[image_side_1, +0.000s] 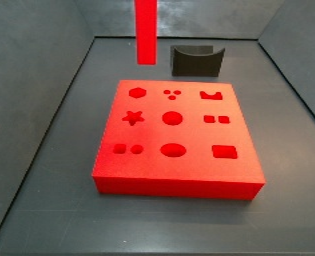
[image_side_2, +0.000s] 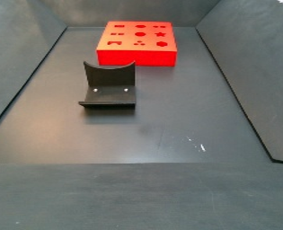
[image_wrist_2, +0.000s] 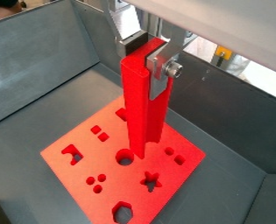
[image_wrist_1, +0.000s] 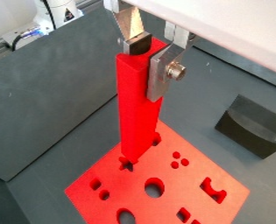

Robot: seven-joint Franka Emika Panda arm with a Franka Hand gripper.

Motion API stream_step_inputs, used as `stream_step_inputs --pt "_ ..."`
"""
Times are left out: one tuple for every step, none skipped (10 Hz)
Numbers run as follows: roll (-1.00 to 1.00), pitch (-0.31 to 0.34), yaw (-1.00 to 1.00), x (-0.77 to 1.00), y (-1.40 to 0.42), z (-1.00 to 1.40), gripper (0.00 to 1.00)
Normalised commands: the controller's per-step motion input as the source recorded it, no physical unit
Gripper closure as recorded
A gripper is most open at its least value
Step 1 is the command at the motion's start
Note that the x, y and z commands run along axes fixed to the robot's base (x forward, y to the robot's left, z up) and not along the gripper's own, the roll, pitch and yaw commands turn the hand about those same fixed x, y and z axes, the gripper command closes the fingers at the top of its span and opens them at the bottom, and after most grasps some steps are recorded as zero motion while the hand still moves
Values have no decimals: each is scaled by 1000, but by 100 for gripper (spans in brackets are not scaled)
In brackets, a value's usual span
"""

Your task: Insert the arch object.

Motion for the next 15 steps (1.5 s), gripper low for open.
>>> stream_step_inputs --pt "0 0 -809 66 0 0 100" --pt "0 0 -1000 0 0 0 100" --pt "0 0 -1000 0 0 0 100" --pt "0 0 -1000 0 0 0 100" --pt "0 0 -1000 0 0 0 100" --pt "0 0 -1000 0 0 0 100" --pt "0 0 -1000 0 0 0 100" --pt "0 0 -843 326 129 -111 100" --pt "73 0 -786 443 111 -480 100" --pt "39 0 -846 369 129 -426 100" --pt "3 0 -923 254 123 -363 100" --pt "0 0 -986 140 83 -317 100" --pt "0 0 -1000 100 57 -291 100" --pt "0 0 -1000 91 49 -277 100" --pt "0 0 -1000 91 46 -269 100"
